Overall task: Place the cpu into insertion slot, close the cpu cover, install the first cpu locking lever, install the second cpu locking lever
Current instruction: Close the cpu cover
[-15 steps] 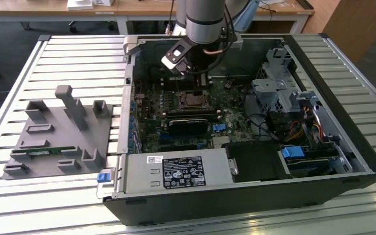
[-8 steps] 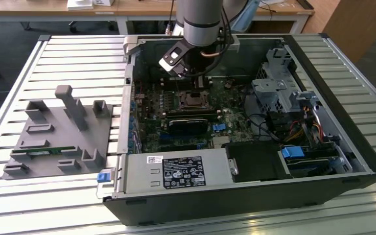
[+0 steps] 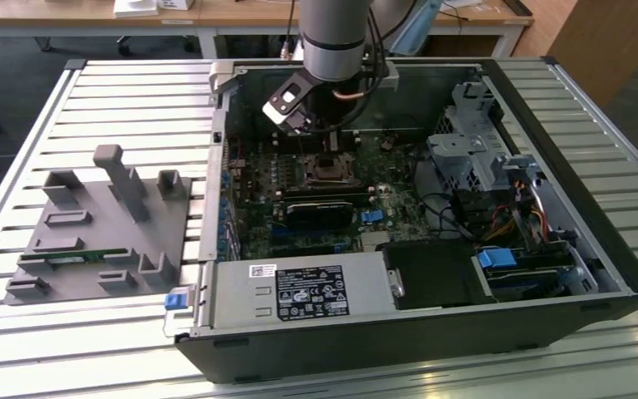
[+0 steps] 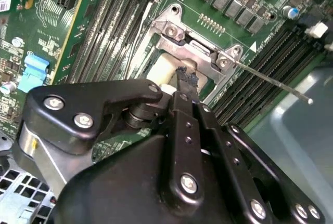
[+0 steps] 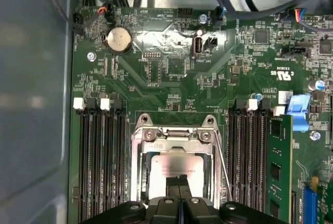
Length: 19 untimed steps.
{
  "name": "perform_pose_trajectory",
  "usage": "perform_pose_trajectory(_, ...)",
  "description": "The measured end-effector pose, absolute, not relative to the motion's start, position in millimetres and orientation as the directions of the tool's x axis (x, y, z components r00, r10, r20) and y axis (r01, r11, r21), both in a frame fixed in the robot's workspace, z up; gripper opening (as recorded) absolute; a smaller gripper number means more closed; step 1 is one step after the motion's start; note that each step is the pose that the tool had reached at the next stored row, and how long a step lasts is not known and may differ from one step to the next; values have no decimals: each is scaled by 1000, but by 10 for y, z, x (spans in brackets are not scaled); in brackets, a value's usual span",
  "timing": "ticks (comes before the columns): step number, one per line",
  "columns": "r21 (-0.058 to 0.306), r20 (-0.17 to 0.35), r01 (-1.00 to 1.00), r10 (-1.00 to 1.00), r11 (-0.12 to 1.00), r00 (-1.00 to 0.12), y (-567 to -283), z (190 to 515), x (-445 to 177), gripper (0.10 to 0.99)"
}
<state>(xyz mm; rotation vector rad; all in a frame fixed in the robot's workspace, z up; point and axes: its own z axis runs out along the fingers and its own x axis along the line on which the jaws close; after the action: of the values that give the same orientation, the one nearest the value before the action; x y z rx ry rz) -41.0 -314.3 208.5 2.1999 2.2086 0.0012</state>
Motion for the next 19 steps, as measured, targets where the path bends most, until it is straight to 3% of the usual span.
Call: perform_pose_trajectory(19, 17, -18, 1000, 1000, 13, -13, -3137, 1986, -516, 106)
